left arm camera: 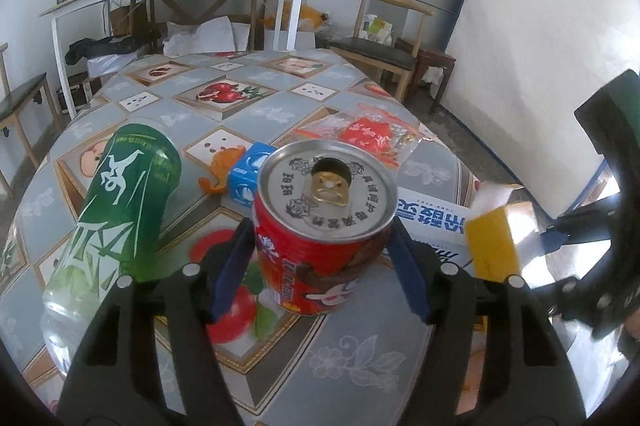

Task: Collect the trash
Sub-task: 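Grasp the red can with the left tool while the right tool holds the Calcitriol box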

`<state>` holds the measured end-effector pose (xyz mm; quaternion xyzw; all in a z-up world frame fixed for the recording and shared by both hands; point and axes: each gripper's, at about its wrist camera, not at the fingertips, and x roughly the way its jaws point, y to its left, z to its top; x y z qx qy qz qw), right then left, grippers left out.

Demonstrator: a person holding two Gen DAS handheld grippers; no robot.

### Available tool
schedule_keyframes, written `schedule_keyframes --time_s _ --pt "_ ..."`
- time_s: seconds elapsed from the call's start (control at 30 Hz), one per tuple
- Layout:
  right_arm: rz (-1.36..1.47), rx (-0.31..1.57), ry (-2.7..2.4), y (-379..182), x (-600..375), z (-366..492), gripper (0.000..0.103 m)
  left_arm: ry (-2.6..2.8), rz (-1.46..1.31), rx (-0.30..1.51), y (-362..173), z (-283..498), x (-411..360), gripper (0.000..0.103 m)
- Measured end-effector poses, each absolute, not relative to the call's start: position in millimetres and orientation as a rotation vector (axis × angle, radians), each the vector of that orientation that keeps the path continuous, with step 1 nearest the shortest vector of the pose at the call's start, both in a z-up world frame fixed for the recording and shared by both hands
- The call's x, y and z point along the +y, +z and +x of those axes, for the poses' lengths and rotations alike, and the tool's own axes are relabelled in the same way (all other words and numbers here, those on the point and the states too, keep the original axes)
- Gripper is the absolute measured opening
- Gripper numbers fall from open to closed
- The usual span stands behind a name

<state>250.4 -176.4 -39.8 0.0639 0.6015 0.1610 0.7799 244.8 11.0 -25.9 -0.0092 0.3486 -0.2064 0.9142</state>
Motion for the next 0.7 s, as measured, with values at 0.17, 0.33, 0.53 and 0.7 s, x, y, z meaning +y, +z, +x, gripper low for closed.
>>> schedule_keyframes --time_s 0.17,0.33,0.53,0.7 --pt "0.090 1.305 0.344 -44.8 -171.4 246.3 0.078 -0.409 -0.022 0.752 -22.4 229.4 18.9 0.063" --pt "0.092 1.304 0.327 -45.6 -173.2 239.7 0.081 -0.394 -0.016 0.772 -20.1 203.2 24.7 0.063" --pt "0.205 1.314 0.281 -49.4 -184.8 235.2 0.081 -0.386 0.007 0.767 -20.0 189.1 21.7 0.063" --pt "0.215 1.294 0.212 -46.5 -183.8 230.1 0.082 -0.381 0.009 0.764 -20.3 188.5 21.3 0.063"
